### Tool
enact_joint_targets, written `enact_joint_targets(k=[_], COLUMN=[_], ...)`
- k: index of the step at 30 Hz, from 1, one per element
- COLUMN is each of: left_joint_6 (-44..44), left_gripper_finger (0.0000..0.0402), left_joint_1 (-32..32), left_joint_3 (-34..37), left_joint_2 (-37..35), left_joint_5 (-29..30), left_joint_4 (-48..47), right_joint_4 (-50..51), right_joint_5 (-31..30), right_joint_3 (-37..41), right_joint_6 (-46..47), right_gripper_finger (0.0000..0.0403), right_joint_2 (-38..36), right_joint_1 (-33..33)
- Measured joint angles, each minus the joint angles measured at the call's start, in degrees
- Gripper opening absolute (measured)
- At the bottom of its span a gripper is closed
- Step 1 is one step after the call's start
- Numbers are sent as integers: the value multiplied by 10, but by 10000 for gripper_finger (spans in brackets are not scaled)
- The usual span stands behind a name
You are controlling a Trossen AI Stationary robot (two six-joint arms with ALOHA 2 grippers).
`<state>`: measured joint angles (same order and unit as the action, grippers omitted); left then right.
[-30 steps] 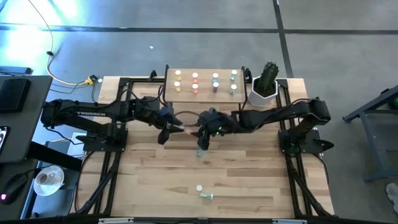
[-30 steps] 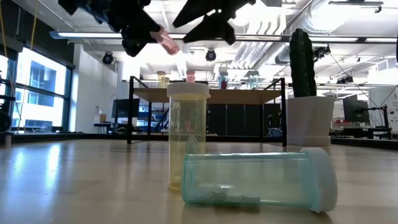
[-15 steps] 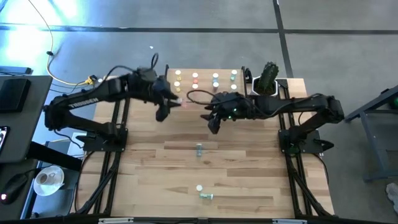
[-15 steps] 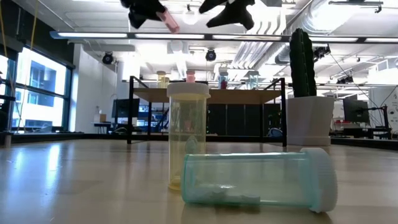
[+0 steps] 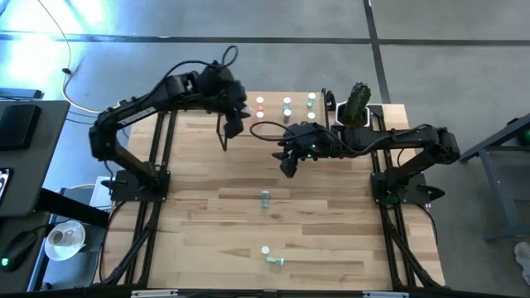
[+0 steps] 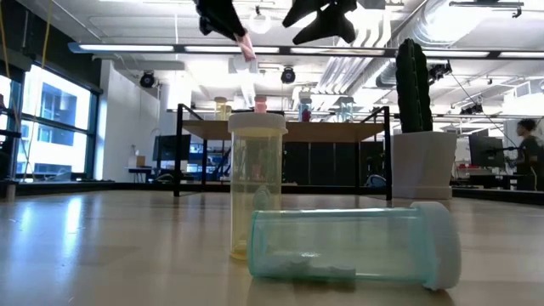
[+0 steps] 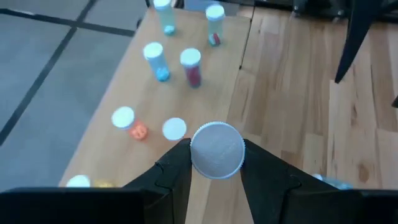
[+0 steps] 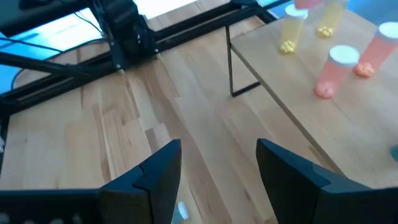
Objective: Pick and place medicine bottles onto shelf by color
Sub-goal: Put the pink pill bottle on the shelf aligned with the other pink pill bottles
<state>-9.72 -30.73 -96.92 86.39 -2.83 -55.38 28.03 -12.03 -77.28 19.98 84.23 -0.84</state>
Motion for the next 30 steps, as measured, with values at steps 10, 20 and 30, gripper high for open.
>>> enact_joint_targets(k=[10,20,30], left_joint_6=[-15,-15,-15], left_gripper_finger=[113,113,113], left_joint_1=[12,34,29], left_joint_3=[-11,-11,-11], left_joint_2=[70,124,142], left_joint_5=[8,25,50], left_joint_4=[-20,-17,-14], right_joint_4=[44,73,96], right_joint_5=[-103,-115,-115], right_joint_3=[0,0,0], right_joint_6=[27,40,45], right_gripper_finger=[200,200,200], right_joint_2=[-20,-41,-41], right_joint_1=[-18,-33,-33])
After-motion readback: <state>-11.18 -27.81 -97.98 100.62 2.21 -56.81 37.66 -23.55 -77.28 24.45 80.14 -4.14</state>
